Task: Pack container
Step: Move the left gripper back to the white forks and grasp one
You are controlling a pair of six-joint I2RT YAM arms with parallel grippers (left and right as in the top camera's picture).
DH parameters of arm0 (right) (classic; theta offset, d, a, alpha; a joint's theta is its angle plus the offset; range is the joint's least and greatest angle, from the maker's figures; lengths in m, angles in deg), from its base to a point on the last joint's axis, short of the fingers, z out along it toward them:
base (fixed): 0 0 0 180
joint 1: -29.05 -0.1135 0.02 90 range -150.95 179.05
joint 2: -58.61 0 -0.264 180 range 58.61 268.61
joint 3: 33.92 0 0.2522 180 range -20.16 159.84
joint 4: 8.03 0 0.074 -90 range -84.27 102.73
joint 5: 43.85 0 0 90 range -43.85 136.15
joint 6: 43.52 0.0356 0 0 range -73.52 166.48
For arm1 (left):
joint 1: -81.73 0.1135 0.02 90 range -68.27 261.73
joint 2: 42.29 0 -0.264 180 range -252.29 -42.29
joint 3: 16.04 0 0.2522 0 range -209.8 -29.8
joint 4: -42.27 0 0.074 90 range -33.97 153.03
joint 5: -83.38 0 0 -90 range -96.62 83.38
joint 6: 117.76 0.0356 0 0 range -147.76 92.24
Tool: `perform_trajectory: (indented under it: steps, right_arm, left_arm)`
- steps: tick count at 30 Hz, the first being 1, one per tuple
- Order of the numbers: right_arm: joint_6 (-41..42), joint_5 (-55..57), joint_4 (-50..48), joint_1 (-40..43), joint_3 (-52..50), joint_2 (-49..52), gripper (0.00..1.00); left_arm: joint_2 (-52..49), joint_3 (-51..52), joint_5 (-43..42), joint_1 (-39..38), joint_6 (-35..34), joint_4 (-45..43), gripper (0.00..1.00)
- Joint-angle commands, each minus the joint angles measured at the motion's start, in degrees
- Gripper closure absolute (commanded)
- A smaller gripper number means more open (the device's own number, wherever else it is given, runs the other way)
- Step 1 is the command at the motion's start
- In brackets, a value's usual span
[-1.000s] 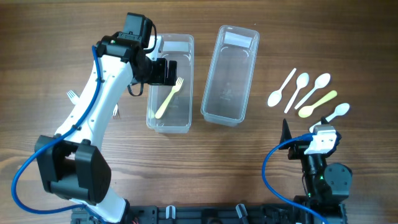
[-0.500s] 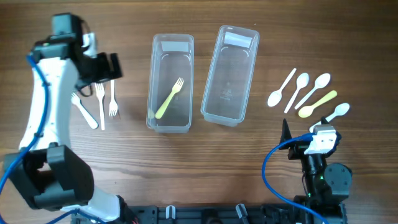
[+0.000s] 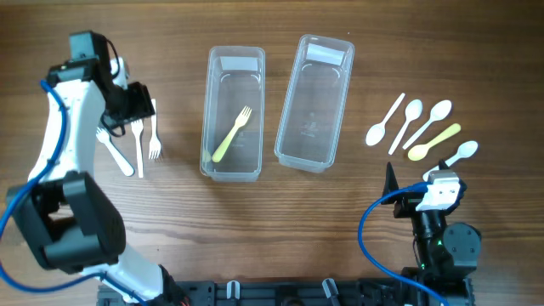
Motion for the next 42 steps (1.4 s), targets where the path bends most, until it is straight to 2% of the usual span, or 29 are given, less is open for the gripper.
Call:
perform_trajectory:
  steps: [1,8,20,26,33,40,42]
  right_arm:
    - [-0.4,0.2,-0.3,-0.3,-0.4,-0.5,0.0]
    - [-0.4,0.2,-0.3,-0.3,-0.4,-0.5,0.0]
    - [-0.4,0.2,-0.3,-0.3,-0.4,-0.5,0.0]
    - [-0.4,0.2,-0.3,-0.3,-0.4,-0.5,0.0]
    - [-0.4,0.2,-0.3,-0.3,-0.4,-0.5,0.0]
    - [-0.4,0.2,-0.3,-0.3,-0.4,-0.5,0.0]
    - [-0.4,0.2,-0.3,-0.3,-0.4,-0.5,0.0]
  left_arm:
    - [-2.9,3.1,0.1,-0.2,0.5,-0.7,0.49]
    - [-5.1,5.6,-0.1,-0.2,0.5,-4.1,0.56]
    - [-5.1,13.3,-0.3,-0.2,0.8,-15.9,0.56]
    - [-5.4,14.9,-1.5,-0.3,1.9,-19.1,0.66]
    - [-8.0,15.0,-3.1,-2.4,2.5,-20.8,0.59]
    - [-11.4,15.0,-2.2,-3.0,2.4,-20.9,0.56]
    - [-11.4,15.0,-2.2,-3.0,2.4,-20.6,0.69]
